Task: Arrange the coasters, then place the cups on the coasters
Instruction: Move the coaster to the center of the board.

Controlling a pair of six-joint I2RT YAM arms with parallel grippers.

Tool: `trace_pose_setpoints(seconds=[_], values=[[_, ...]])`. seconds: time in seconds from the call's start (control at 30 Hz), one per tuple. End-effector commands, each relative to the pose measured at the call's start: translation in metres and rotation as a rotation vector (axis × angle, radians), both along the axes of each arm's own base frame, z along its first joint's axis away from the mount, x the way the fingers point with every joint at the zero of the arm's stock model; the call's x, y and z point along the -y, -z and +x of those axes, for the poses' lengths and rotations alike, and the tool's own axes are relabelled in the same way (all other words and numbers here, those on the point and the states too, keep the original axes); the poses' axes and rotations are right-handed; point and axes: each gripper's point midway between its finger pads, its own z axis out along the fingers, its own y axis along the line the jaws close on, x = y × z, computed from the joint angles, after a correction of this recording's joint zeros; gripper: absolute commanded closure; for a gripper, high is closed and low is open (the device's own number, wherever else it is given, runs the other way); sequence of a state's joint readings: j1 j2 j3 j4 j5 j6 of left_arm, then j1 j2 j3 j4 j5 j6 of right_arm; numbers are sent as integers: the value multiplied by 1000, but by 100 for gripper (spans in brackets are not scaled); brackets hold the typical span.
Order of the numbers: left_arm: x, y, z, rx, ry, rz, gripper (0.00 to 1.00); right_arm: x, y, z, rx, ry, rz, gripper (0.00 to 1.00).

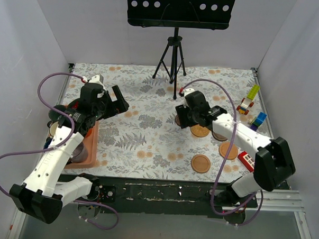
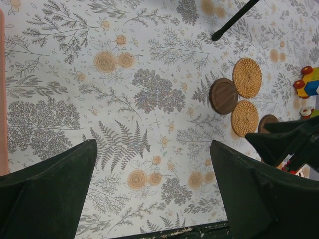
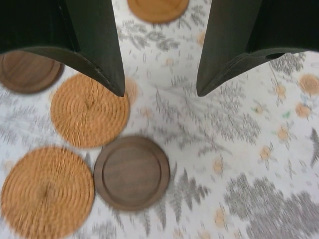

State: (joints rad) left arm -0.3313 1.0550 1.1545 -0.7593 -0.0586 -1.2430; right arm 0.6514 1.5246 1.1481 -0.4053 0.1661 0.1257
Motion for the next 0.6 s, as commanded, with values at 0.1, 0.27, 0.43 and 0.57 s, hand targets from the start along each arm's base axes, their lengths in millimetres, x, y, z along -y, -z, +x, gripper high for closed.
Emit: trace_pose_setpoints(seconds=[0.1, 0.27, 0.43, 0.57], values=[[1, -3, -15, 2, 14, -35, 2, 53, 43, -89, -207, 221, -11, 32], [3, 5, -20, -13, 28, -47, 2, 62, 58, -128, -251, 269, 4, 32], [4, 4, -22, -11, 35, -49, 2, 66, 81, -159, -297, 316, -56, 31], [8, 2, -28, -13, 63, -67, 2, 73, 92, -180, -304, 388, -83, 30]])
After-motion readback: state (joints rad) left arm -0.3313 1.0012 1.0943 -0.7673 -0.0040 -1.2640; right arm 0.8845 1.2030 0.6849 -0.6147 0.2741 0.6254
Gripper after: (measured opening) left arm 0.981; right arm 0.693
